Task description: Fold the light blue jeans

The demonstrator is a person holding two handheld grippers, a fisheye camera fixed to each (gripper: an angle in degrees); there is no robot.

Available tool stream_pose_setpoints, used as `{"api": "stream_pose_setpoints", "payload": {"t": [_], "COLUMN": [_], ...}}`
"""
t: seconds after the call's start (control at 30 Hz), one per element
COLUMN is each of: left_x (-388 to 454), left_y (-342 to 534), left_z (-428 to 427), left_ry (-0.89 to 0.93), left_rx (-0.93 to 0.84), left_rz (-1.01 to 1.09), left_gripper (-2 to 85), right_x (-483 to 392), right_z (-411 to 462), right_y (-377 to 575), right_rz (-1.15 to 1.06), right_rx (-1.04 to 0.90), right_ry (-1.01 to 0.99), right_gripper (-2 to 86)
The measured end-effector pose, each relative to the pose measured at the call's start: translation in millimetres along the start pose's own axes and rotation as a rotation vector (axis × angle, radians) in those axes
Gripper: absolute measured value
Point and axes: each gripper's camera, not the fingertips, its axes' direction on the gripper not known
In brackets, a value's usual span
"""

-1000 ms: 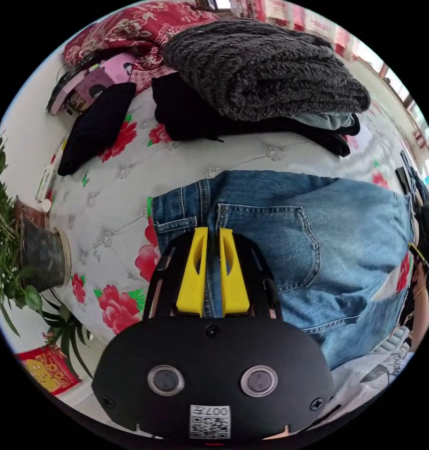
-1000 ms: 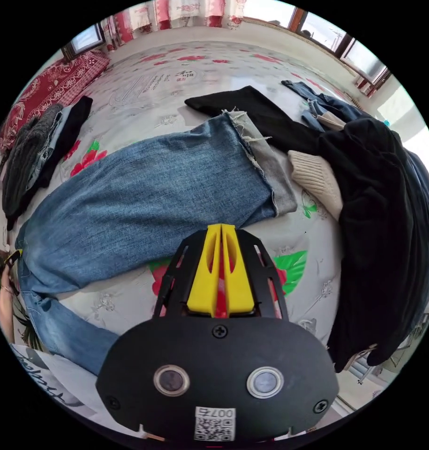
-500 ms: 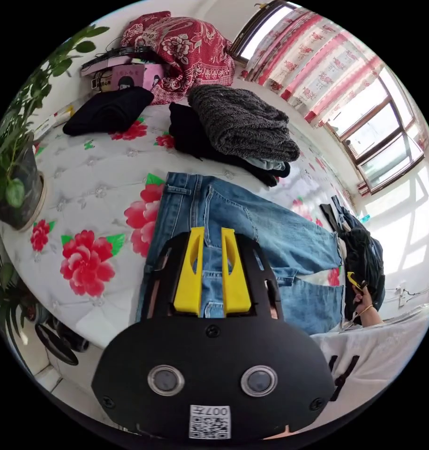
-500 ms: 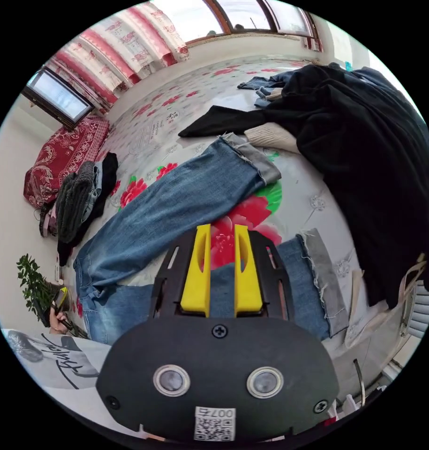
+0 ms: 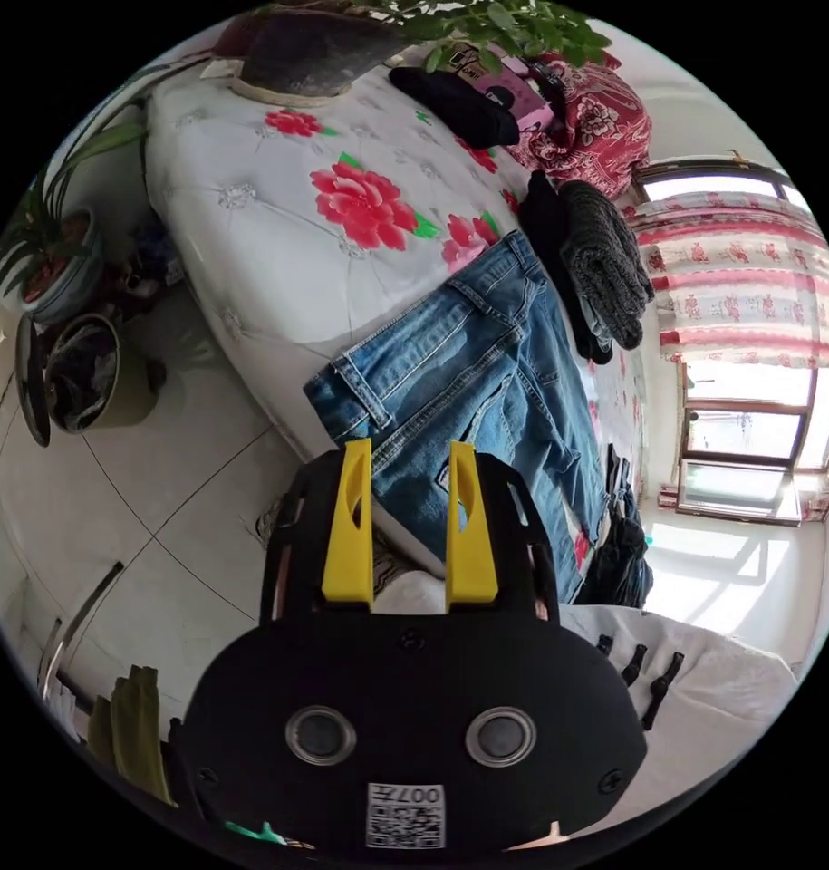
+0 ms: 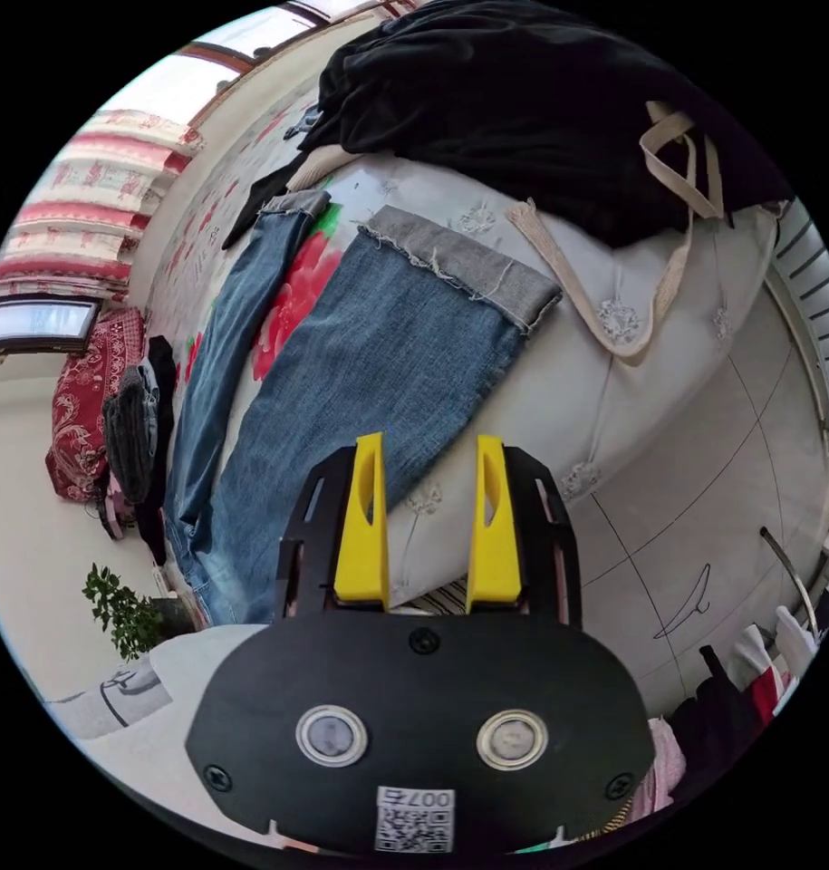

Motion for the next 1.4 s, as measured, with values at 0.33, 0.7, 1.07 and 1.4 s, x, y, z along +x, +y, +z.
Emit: {"api": "stream_pose_setpoints", "payload": {"t": [0.33, 0.7, 1.07, 1.4], "left_x": [-29, 34, -11, 108], "left_y": [-17, -42, -37, -155], "left_z": [-12, -108, -85, 14], "left_ry": [0.249, 0.574, 0.490, 0.412], "left_rx": [0.077, 0.253, 0.167, 0.129], "left_rz": [-0.033, 0.383, 0.173, 0.198], "left_gripper": [-0.6, -0.9, -0.9, 3.0], "right_x": [-15, -50, -36, -184], "right_z": [-52, -252, -226, -108], "right_y": [3, 20, 83, -7], "right_rz": [-0.078, -0.300, -0.246, -0.276], "right_rx": [0.062, 0.442, 0.392, 0.372], "right_ry": [0.016, -0.675, -0.682, -0.445], "right_gripper": [1.0, -0.2, -0.2, 0.7]}}
